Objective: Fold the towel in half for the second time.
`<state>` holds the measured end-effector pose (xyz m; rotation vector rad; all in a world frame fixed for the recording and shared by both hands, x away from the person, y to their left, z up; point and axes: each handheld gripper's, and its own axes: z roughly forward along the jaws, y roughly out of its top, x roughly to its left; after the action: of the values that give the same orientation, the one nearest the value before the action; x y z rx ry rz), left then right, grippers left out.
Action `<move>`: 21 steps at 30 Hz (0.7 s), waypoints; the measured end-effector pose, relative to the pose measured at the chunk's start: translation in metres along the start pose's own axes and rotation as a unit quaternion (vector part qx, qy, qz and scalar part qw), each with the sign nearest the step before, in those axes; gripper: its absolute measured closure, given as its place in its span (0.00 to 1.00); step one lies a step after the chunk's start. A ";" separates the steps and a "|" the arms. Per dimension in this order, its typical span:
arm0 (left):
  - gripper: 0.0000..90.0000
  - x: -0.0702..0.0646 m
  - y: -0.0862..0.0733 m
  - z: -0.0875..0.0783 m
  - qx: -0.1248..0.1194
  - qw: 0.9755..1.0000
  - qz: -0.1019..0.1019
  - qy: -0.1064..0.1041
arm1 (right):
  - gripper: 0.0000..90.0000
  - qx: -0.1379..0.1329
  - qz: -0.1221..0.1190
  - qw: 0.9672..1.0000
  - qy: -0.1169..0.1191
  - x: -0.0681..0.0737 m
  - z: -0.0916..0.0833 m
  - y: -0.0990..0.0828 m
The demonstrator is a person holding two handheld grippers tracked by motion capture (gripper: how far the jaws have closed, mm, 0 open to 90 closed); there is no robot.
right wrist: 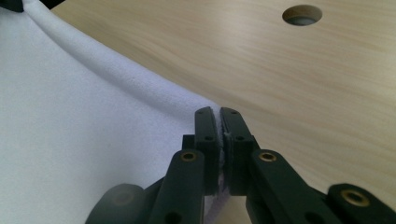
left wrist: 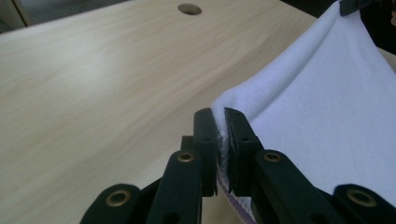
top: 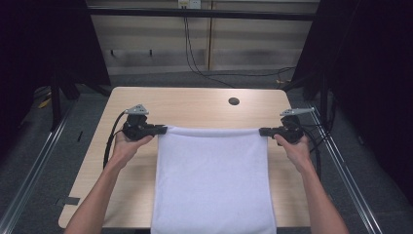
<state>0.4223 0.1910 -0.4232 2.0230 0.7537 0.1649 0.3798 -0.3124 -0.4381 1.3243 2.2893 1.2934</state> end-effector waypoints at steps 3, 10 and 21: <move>0.94 0.008 0.007 0.003 -0.001 1.000 -0.013 0.002 | 0.97 -0.007 0.004 1.000 0.003 -0.004 0.002 0.008; 0.94 0.028 0.018 0.006 -0.016 0.999 -0.042 0.010 | 0.97 -0.013 0.001 1.000 0.002 -0.010 0.005 0.031; 0.94 0.028 0.039 -0.010 -0.046 0.998 -0.027 0.033 | 0.97 -0.030 -0.002 0.999 -0.021 -0.012 0.003 0.068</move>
<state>0.4576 0.1996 -0.3912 1.9169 0.8260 0.2322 0.4294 -0.3055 -0.3905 1.3137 2.2065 1.3093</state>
